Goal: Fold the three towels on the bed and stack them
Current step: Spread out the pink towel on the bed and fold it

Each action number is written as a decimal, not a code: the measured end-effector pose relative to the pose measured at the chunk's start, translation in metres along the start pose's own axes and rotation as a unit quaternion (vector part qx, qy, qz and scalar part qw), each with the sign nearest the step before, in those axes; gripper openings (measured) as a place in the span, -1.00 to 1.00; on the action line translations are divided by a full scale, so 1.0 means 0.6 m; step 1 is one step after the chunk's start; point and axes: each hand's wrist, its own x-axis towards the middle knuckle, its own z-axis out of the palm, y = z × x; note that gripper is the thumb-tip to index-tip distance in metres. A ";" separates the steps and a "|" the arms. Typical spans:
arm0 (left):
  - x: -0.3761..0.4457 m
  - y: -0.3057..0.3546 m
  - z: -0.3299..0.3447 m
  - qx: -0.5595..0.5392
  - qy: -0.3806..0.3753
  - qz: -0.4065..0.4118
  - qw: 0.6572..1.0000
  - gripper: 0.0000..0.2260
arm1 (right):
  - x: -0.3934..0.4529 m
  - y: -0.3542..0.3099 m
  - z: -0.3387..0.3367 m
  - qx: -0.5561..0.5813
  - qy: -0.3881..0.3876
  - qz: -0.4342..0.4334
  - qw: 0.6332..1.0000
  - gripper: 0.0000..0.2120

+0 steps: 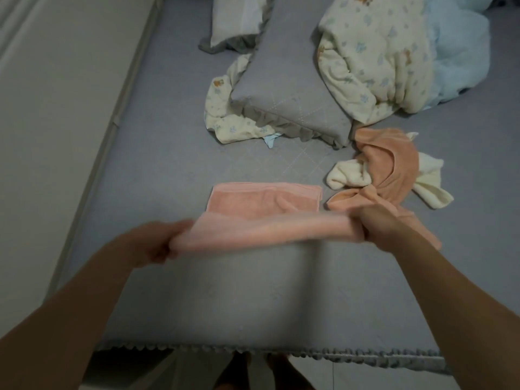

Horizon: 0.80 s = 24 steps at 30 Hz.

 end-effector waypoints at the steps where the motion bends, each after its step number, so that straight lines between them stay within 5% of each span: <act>1: 0.004 -0.029 0.011 0.029 -0.012 -0.028 0.999 -0.72 | -0.004 0.027 0.005 -0.021 -0.012 0.043 0.999 -0.71; 4: 0.013 -0.096 0.045 0.038 -0.045 -0.037 0.998 -0.81 | -0.012 0.099 0.017 -0.097 -0.057 0.150 0.982 -0.68; 12: 0.022 -0.153 0.083 -0.136 -0.078 -0.094 0.983 -0.70 | -0.026 0.184 0.040 -0.158 -0.059 0.178 0.969 -0.48; 15: 0.012 -0.167 0.097 -0.100 -0.091 -0.136 0.981 -0.65 | -0.052 0.218 0.045 -0.170 -0.080 0.203 0.961 -0.47; 17: 0.015 -0.183 0.107 -0.047 -0.065 -0.116 0.990 -0.63 | -0.065 0.236 0.047 -0.165 -0.098 0.212 0.958 -0.49; 21: 0.029 -0.192 0.111 -0.152 -0.075 -0.058 0.984 -0.58 | -0.070 0.243 0.053 -0.098 -0.120 0.179 0.972 -0.66; 24: 0.030 -0.189 0.110 -0.071 -0.071 -0.073 0.992 -0.48 | -0.064 0.238 0.060 -0.127 -0.131 0.161 0.970 -0.71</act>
